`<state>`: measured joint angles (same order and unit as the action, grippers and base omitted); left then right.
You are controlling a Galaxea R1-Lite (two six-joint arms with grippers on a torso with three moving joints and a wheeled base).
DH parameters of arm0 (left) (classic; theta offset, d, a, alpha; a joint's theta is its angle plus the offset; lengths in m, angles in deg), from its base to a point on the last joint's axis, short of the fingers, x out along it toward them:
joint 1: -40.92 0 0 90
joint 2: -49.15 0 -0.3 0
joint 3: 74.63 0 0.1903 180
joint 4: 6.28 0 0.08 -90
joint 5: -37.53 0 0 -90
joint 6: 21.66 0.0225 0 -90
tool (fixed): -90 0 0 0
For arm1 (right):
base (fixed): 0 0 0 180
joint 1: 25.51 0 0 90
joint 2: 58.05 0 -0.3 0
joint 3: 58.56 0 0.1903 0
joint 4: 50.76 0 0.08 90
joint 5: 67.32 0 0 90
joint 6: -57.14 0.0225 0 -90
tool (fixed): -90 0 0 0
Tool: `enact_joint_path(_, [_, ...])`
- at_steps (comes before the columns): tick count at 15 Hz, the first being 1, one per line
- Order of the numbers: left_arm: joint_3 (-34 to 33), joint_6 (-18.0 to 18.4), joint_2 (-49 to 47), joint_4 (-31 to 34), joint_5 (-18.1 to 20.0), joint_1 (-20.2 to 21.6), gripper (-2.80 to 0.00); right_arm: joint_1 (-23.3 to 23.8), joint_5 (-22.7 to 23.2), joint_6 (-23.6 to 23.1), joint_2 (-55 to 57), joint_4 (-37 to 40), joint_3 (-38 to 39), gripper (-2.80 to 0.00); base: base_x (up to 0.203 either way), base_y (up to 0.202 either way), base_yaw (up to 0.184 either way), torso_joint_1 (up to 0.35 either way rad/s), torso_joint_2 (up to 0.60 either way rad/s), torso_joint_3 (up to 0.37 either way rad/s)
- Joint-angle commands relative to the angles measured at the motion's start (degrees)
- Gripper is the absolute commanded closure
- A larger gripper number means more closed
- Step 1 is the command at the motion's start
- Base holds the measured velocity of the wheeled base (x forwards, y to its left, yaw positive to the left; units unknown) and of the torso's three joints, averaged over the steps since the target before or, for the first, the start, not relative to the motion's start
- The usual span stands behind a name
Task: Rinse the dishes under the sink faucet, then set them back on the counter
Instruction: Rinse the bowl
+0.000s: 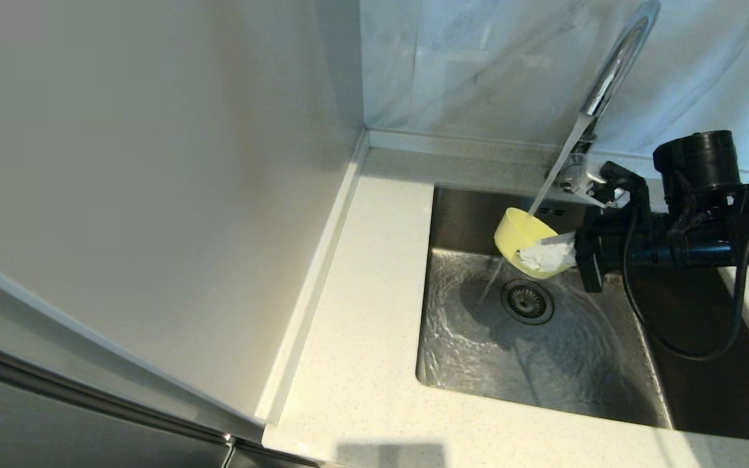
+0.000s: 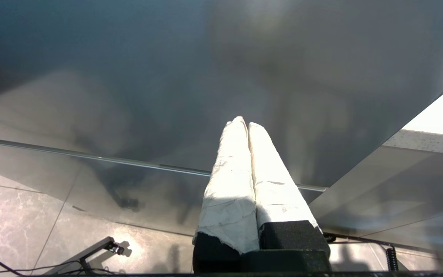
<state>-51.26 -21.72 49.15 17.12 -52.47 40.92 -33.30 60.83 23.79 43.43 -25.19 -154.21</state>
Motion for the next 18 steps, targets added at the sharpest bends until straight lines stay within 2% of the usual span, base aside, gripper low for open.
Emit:
enact_joint_path(1, [0.0,0.0,0.0,0.0,0.0,0.0,0.0,0.0,-0.2,0.4,2.7,-0.1,-1.3,0.0,0.0,0.0,0.0,0.0,0.0,0.0])
enact_joint_path(3, [0.0,0.0,0.0,0.0,0.0,0.0,0.0,0.0,-0.4,1.8,3.2,-1.7,-0.9,0.0,0.0,0.0,0.0,0.0,0.0,0.0])
enact_joint_path(10, [0.1,0.0,-0.1,0.0,0.0,0.0,0.0,0.0,-0.4,2.2,3.2,-2.1,-1.2,0.0,0.0,0.0,0.0,0.0,0.0,0.0])
enact_joint_path(14, [0.0,0.0,0.0,0.0,0.0,0.0,0.0,1.3,-0.1,3.5,0.8,-2.1,3.7,0.0,0.0,0.0,0.0,0.0,0.0,0.0])
enact_joint_path(16, [0.0,0.1,0.0,0.0,0.0,0.0,0.0,4.6,1.4,5.0,-1.2,-2.1,8.2,0.0,0.0,0.0,0.0,0.0,0.0,0.0])
enact_joint_path(18, [0.0,0.1,0.0,0.0,0.0,0.0,0.0,9.1,8.1,9.0,-4.2,-2.1,13.4,0.0,0.0,0.0,0.0,0.0,0.0,0.0])
